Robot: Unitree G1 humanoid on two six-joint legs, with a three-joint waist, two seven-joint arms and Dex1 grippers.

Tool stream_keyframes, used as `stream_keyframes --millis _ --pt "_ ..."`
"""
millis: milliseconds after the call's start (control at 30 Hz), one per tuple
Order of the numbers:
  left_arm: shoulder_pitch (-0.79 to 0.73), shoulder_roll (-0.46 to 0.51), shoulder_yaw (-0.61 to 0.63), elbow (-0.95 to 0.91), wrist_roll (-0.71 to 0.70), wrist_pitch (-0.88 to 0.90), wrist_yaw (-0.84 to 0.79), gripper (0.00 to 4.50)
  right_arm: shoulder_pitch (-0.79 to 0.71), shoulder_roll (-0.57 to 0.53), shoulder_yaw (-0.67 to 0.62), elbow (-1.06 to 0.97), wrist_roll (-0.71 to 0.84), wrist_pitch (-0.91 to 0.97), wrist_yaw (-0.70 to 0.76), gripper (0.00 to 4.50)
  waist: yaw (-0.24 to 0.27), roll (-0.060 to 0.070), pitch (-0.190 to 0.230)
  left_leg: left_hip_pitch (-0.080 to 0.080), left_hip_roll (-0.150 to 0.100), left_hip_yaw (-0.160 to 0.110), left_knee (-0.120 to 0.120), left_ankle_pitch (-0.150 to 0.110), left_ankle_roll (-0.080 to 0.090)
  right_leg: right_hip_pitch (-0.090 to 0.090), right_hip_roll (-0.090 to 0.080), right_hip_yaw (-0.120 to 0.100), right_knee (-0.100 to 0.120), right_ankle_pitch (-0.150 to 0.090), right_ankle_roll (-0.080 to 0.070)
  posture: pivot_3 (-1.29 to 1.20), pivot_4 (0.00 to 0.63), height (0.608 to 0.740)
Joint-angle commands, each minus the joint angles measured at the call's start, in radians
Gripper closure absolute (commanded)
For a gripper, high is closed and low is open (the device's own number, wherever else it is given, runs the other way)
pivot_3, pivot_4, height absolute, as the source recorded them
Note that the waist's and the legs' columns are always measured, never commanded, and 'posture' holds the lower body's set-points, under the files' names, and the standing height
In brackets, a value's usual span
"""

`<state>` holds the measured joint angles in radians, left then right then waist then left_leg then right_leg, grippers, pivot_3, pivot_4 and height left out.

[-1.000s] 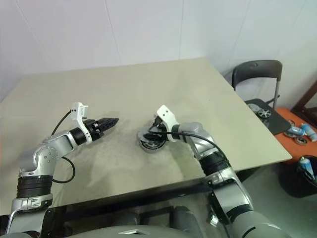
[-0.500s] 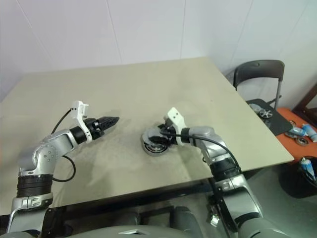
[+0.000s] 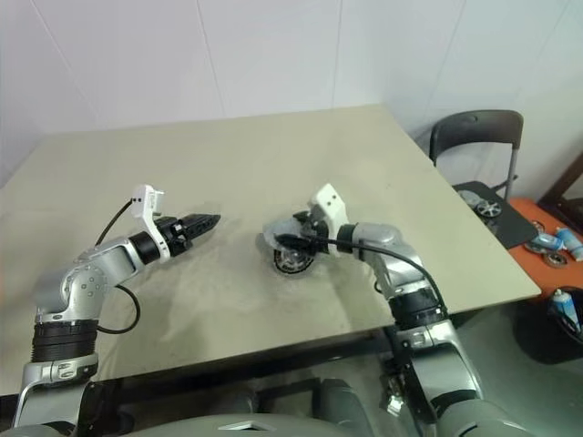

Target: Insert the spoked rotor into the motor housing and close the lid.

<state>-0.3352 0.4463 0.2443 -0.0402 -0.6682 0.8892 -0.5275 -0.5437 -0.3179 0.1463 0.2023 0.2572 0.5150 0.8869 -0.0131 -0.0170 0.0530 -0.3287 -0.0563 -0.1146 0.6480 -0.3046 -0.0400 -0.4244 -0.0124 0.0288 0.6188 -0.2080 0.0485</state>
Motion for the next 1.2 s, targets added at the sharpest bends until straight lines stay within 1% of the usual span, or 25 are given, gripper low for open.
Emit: stream_keyframes --millis 33,100,333,667,1033,1200 --pt "-0.013 0.004 0.007 -0.029 -0.013 -0.006 -0.008 2.18 0.005 -0.036 0.001 -0.071 0.035 -0.003 0.07 1.01 0.0 0.0 0.0 0.0 0.0 0.0 0.0 0.0 0.0 0.0 0.0 0.0 0.0 0.0 0.0 0.0 0.0 0.74" --pt "-0.012 0.005 0.006 -0.025 -0.011 -0.009 -0.011 2.18 0.025 -0.052 0.013 -0.066 0.031 -0.009 0.096 1.01 0.0 0.0 0.0 0.0 0.0 0.0 0.0 0.0 0.0 0.0 0.0 0.0 0.0 0.0 0.0 0.0 0.0 0.74" --pt "-0.007 0.007 0.008 -0.025 -0.01 -0.011 -0.016 2.18 0.043 -0.074 0.021 0.012 -0.005 -0.052 0.113 1.01 -0.006 0.0 0.0 0.001 0.001 0.001 0.0 0.0 0.0 0.0 0.001 0.0 0.001 0.0 0.001 0.0 0.0 0.74" --pt "-0.001 0.014 0.01 -0.028 -0.009 -0.009 -0.025 2.18 0.052 -0.101 0.043 0.037 -0.035 -0.1 0.146 1.01 -0.002 0.0 0.0 0.001 0.0 0.001 0.001 0.0 0.0 0.0 0.001 0.0 0.001 0.0 0.0 0.0 0.0 0.74" --pt "-0.018 0.019 0.007 -0.004 -0.002 -0.012 -0.039 2.18 0.073 -0.144 0.04 0.022 -0.025 -0.099 0.204 1.01 0.004 0.0 0.0 0.0 0.0 0.001 0.001 0.0 0.0 0.0 0.0 0.0 0.0 0.0 0.0 0.0 0.0 0.74" --pt "-0.022 0.016 0.004 -0.003 -0.001 -0.012 -0.04 2.18 0.089 -0.166 0.057 0.007 -0.052 -0.153 0.219 1.01 0.004 0.0 0.0 0.0 0.0 0.001 0.001 0.0 0.0 0.0 0.0 0.0 0.0 0.0 0.0 0.0 0.0 0.74"
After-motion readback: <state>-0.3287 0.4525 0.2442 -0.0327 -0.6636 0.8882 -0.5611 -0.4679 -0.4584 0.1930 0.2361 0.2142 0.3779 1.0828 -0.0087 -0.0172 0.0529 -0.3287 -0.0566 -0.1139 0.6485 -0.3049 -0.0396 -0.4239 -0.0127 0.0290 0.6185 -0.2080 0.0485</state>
